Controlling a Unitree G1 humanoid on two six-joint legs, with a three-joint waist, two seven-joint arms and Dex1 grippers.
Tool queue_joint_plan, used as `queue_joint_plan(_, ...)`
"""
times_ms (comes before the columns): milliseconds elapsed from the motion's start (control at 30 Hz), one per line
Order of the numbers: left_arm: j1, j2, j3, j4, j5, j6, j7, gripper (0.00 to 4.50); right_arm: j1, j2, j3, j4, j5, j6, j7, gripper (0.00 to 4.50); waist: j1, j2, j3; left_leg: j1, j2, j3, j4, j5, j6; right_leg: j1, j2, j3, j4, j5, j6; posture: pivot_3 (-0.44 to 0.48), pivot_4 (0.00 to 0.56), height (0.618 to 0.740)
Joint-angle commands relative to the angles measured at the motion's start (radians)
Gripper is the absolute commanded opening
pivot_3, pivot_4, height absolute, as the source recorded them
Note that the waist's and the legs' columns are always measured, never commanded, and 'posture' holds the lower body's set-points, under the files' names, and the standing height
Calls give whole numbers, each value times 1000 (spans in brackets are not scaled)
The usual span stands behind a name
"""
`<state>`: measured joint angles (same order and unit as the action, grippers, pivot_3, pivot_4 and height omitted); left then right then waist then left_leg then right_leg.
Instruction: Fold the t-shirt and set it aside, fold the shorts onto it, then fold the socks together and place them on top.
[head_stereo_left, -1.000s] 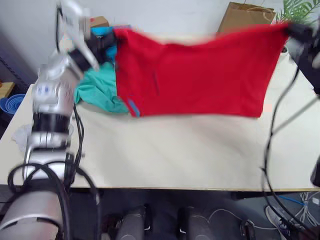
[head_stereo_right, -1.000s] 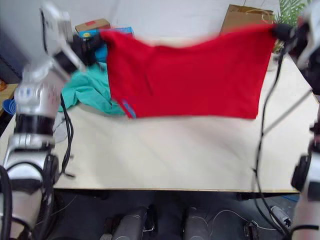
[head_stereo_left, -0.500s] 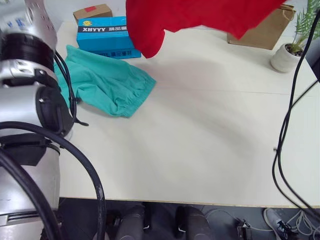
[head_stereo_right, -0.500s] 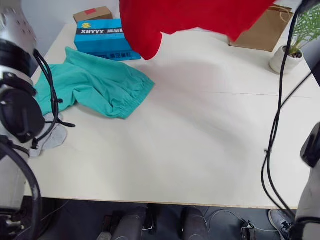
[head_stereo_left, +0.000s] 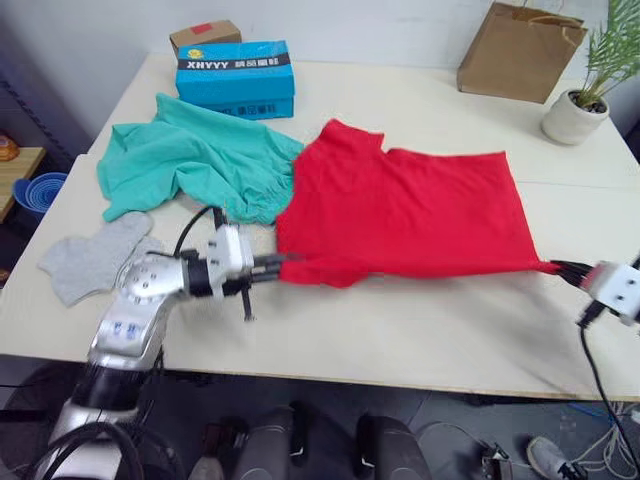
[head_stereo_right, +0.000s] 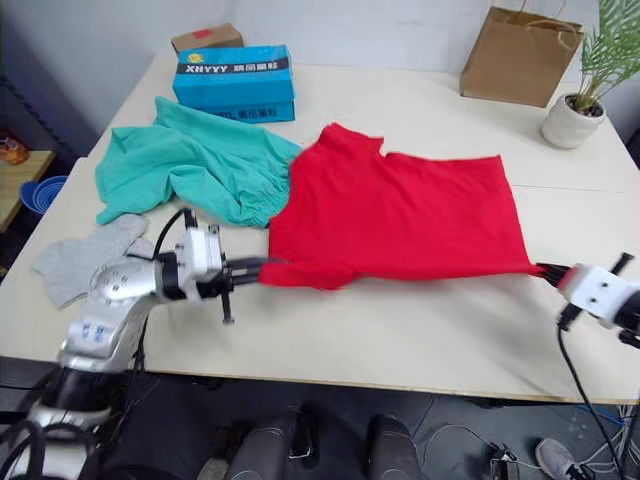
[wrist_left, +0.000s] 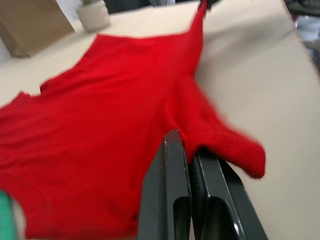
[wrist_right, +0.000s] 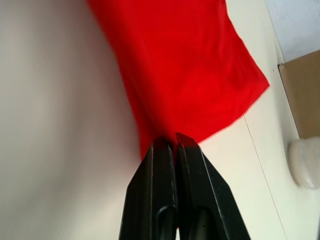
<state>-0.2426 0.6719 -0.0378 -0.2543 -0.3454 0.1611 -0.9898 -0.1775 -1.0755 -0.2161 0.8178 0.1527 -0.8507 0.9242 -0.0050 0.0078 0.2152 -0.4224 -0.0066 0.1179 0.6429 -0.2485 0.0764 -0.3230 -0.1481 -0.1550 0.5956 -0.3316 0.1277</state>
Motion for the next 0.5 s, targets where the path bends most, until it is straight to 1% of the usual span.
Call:
queue_joint_plan(33, 64, 48, 42, -106, -28, 68, 8, 36, 62, -24, -40, -6, 55, -3, 65, 0, 0, 1, -2, 4, 3, -2, -6, -1, 1, 4, 2, 7, 0, 2, -4, 0, 150, 740)
queue_joint_plan(67, 82, 63, 54, -122, -41, 83, 2, 36, 83, -25, -42, -10, 70, -4, 94, 0, 0, -1, -3, 4, 2, -2, -12, 3, 1, 2, 6, 22, 11, 2, -7, 0, 150, 740)
queue_joint_plan(100, 97, 78, 65, -129, -46, 93, -2, 36, 105, -26, -42, -15, 86, 2, 125, 0, 1, -6, -3, 3, 1, 1, -16, 10, -1, -3, 17, 52, 30, -13, -28, 0, 150, 740)
queue_joint_plan(133, 115, 92, 75, -138, -56, 111, -8, 36, 129, -25, -40, -24, 105, 13, 164, 0, 2, -23, -1, 8, -1, 11, -20, 14, -3, -8, 20, 74, 52, -35, -46, 0, 150, 740)
queue_joint_plan(167, 131, 106, 80, -146, -64, 124, -17, 36, 147, -24, -39, -32, 114, 15, 189, 0, 2, -21, -2, 19, -7, 23, -21, 19, -10, -15, 8, 96, 52, -56, -40, 0, 150, 740)
queue_joint_plan(200, 146, 115, 83, -153, -69, 133, -20, 36, 159, -23, -40, -38, 120, 19, 204, 0, -1, -6, -8, 20, -5, 14, -8, 19, -21, -17, 2, 91, 54, -59, -32, 0, 150, 740)
queue_joint_plan(233, 160, 122, 84, -160, -71, 138, -21, 36, 171, -20, -40, -46, 129, 37, 223, 0, -1, 0, -9, 16, -6, -14, 7, 15, -25, -13, 7, 82, 53, -60, -36, 0, 150, 740)
queue_joint_plan(267, 171, 126, 83, -167, -73, 142, -21, 36, 181, -18, -40, -54, 132, 49, 232, 0, -5, 4, -12, 17, -5, -24, 7, 10, -24, 1, 12, 75, 52, -60, -36, 0, 150, 740)
queue_joint_plan(300, 184, 127, 82, -175, -77, 152, -17, 36, 192, -18, -38, -59, 128, 60, 239, 0, -9, 6, -13, 21, -3, -27, 4, 5, -25, 6, 15, 73, 49, -60, -34, 0, 150, 740)
queue_joint_plan(333, 195, 128, 81, -181, -80, 157, -14, 36, 203, -19, -34, -64, 127, 78, 250, 0, -13, 4, -13, 22, 0, -27, 4, 1, -25, 8, 19, 73, 47, -54, -24, 0, 150, 740)
queue_joint_plan(367, 204, 127, 82, -184, -81, 160, -11, 36, 216, -20, -32, -73, 127, 98, 259, 0, -18, 3, -13, 22, 2, -27, 4, -1, -27, 9, 20, 72, 47, -52, -20, 0, 150, 740)
queue_joint_plan(500, 245, 132, 94, -196, -87, 179, -10, 36, 261, -23, -40, -114, 133, 142, 289, 0, -22, 1, -13, 23, 3, -29, 3, -4, -29, 8, 23, 71, 48, -51, -16, 0, 150, 740)
